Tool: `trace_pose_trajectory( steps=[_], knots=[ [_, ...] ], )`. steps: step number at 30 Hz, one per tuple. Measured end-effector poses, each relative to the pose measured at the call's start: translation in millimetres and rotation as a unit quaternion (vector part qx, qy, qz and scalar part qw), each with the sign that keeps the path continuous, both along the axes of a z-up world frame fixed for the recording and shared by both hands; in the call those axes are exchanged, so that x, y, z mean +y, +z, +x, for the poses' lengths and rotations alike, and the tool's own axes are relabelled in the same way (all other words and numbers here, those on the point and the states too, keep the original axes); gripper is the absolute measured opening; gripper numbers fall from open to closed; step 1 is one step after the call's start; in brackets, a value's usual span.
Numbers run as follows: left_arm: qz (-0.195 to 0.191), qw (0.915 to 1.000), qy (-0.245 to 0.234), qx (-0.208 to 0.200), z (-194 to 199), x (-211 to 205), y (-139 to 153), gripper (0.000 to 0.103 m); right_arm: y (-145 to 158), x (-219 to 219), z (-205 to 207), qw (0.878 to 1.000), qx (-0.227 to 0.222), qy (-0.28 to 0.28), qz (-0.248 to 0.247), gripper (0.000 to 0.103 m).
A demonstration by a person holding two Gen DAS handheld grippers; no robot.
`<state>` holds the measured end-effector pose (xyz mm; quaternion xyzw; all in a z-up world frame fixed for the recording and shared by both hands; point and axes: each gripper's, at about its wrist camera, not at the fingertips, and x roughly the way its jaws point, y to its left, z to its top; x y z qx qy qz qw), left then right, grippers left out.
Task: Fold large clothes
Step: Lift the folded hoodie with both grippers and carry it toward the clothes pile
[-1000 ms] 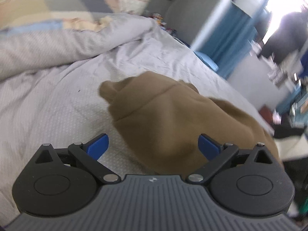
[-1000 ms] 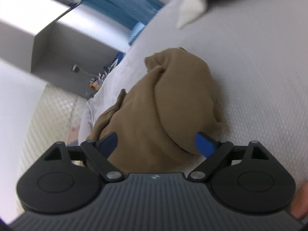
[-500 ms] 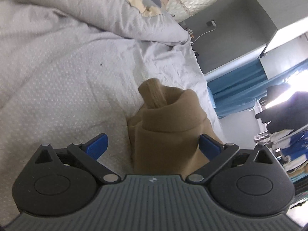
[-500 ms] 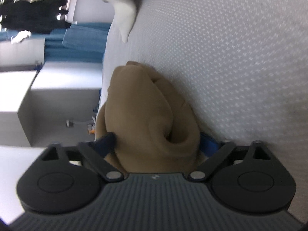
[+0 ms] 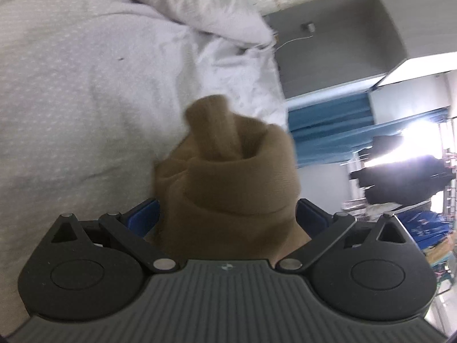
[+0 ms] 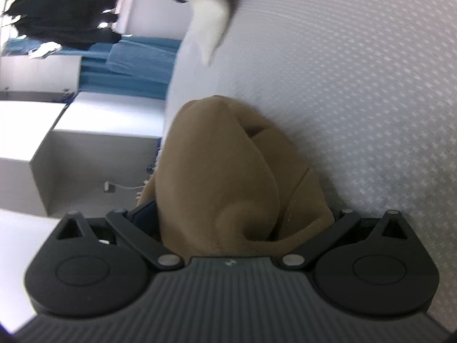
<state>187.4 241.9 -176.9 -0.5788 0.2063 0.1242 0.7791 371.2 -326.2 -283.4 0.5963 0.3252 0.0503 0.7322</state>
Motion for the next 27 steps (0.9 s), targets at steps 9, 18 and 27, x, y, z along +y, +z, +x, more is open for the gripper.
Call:
trace_pose_trajectory(
  steps=[9,18,27],
  knots=[
    [-0.019,0.9998,-0.003,0.005,23,9,-16,0.103,24,7,5,0.996,-0.071,0.037,-0.037,0.103],
    [-0.031,0.9995,-0.003,0.008,27,8,-17,0.103,-4,10,31,0.998,0.006,0.048,-0.026,0.103],
    [0.024,0.9992,-0.016,0.027,36,9,-5,0.09,25,19,27,0.992,-0.054,0.051,-0.099,0.075]
  ],
)
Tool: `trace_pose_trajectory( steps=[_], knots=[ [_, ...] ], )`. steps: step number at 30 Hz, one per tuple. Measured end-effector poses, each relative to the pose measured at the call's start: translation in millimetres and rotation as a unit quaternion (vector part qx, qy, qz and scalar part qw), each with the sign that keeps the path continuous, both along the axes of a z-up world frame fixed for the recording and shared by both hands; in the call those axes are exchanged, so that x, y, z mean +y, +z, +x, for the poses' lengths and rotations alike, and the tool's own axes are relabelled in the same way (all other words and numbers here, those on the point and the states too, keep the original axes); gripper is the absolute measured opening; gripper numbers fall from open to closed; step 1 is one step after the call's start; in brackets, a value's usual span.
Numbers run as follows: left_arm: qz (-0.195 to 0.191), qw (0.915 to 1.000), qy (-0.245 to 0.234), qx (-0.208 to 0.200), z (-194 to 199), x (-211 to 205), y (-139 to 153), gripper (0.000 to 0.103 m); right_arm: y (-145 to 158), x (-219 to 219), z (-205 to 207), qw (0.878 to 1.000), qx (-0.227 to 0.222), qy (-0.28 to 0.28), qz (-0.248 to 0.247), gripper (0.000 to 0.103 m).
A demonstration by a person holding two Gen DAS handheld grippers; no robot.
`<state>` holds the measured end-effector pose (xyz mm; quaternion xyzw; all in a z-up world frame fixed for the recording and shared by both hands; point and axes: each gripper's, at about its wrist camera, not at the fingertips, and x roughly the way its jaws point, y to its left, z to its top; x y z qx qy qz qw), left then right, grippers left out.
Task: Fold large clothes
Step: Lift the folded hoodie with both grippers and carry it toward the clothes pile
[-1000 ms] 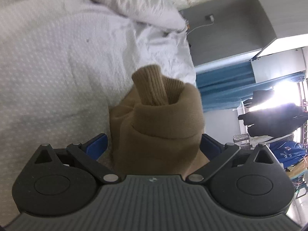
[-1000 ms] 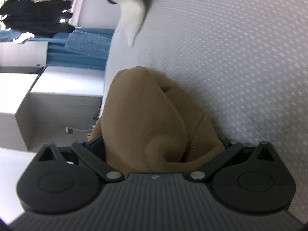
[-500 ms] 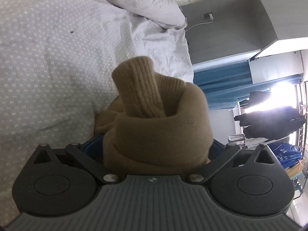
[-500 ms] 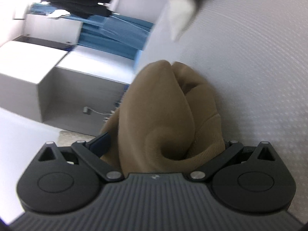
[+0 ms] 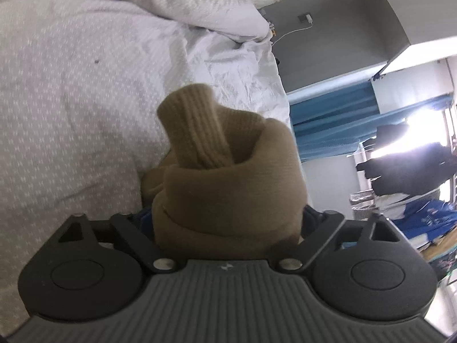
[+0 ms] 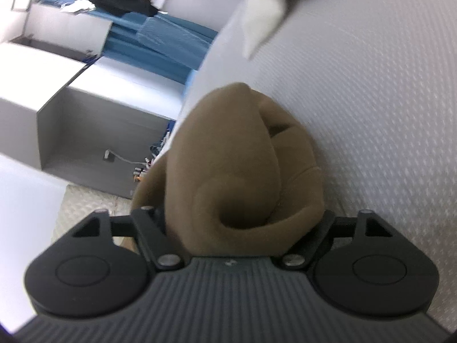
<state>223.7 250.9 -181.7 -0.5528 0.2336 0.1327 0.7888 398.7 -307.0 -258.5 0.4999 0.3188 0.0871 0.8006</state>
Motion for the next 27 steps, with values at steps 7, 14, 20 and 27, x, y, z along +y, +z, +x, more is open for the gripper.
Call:
trace_pose_trajectory(
  steps=[7,14,20,27],
  knots=[
    [0.013,0.9998,-0.014,-0.006,2,7,3,0.079,24,1,0,0.997,-0.073,0.013,-0.002,0.073],
    [0.021,0.9988,-0.034,-0.03,-2,13,11,0.07,51,-11,-1,0.989,-0.138,0.038,0.036,0.073],
    [0.024,0.9985,-0.04,-0.029,-6,11,18,0.067,60,-18,-2,0.992,-0.114,0.055,0.018,0.066],
    [-0.009,0.9989,-0.038,-0.024,-13,9,9,0.082,18,-28,-4,0.999,0.0,0.029,0.038,0.072]
  ],
)
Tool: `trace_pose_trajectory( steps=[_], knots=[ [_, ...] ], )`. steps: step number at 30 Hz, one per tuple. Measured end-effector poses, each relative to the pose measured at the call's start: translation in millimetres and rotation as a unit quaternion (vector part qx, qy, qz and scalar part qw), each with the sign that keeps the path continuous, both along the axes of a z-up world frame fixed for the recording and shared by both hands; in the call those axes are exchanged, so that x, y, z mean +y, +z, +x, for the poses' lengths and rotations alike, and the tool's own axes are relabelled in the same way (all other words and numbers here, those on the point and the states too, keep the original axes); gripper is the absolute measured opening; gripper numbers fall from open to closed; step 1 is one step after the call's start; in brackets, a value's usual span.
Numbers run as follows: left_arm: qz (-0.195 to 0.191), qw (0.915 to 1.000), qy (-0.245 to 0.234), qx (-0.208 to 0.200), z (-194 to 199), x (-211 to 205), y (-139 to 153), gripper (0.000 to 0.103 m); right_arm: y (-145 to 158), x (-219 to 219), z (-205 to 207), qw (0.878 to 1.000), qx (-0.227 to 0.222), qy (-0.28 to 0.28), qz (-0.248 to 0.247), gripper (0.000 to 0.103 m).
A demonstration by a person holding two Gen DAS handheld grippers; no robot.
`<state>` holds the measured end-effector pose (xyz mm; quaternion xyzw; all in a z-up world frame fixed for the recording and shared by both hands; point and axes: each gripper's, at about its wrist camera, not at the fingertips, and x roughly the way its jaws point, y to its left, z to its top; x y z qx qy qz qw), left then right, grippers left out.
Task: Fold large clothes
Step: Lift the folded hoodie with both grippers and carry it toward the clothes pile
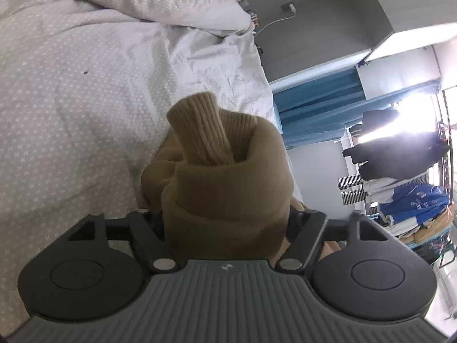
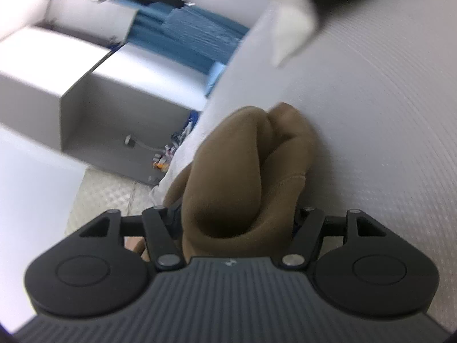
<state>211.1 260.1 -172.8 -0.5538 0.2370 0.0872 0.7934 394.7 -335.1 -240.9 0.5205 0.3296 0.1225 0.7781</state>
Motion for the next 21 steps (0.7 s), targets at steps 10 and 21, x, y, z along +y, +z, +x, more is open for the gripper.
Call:
trace_pose_trajectory(
  steps=[10,21],
  knots=[
    [-0.147,0.9881,0.036,-0.027,-7,10,-37,0.103,-42,2,3,0.993,0.083,-0.056,0.054,0.101],
    [0.022,0.9994,0.009,0.026,10,-19,-1,0.079,-13,17,24,0.998,0.0,-0.047,-0.033,0.067]
  ],
)
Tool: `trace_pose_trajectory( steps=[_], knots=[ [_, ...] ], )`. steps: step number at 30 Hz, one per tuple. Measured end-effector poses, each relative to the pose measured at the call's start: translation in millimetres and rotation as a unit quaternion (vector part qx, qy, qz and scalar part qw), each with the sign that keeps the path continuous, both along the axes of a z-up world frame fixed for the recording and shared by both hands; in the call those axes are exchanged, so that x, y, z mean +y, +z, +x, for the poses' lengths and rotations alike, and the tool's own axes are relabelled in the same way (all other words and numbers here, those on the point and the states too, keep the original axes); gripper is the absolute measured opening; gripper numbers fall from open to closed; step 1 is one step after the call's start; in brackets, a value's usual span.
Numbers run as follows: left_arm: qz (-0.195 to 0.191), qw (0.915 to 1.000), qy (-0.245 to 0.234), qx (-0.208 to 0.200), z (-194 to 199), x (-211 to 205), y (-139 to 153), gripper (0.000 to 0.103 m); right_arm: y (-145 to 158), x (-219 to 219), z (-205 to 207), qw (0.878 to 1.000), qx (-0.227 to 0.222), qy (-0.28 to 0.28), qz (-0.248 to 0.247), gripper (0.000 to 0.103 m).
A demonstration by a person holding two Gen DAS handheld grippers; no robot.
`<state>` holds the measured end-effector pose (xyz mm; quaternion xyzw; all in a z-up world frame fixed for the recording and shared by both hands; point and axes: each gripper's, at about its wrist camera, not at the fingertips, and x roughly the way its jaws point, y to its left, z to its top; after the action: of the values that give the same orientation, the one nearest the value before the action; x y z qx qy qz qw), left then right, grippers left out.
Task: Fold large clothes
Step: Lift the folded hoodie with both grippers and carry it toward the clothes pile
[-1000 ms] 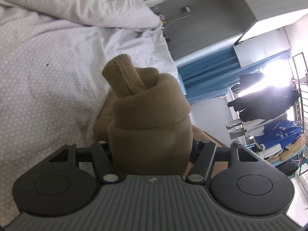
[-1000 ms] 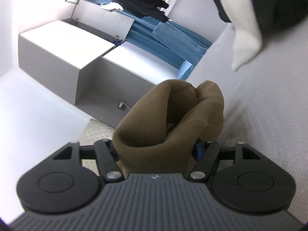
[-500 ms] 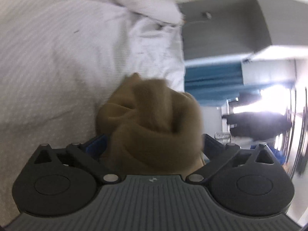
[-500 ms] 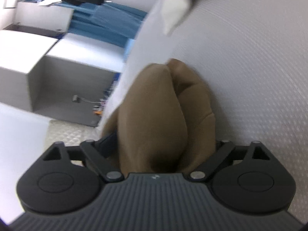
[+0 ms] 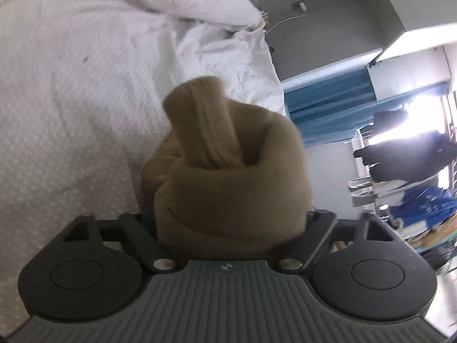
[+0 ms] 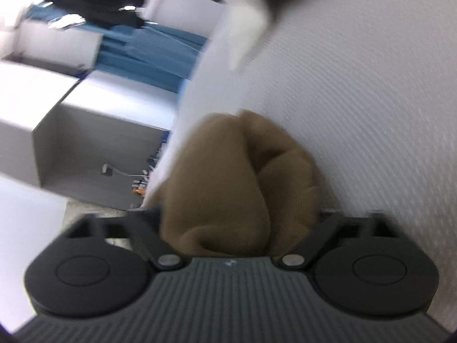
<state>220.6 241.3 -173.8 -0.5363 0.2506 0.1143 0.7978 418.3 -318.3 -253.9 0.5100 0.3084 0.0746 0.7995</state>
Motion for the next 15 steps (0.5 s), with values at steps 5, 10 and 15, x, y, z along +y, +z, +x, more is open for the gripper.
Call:
trace_pose_trajectory(
  steps=[5,10,15],
  knots=[
    [0.033,0.9994,-0.002,0.004,-2,-3,9,0.066,26,4,-2,0.997,-0.057,0.024,-0.034,0.05],
    [0.041,0.9991,-0.009,-0.002,-2,-1,18,0.063,51,2,-7,0.992,-0.106,0.048,-0.053,0.045],
    [0.053,0.998,-0.027,-0.022,-8,-9,39,0.063,80,-10,-17,0.986,-0.145,0.06,-0.056,0.044]
  ],
)
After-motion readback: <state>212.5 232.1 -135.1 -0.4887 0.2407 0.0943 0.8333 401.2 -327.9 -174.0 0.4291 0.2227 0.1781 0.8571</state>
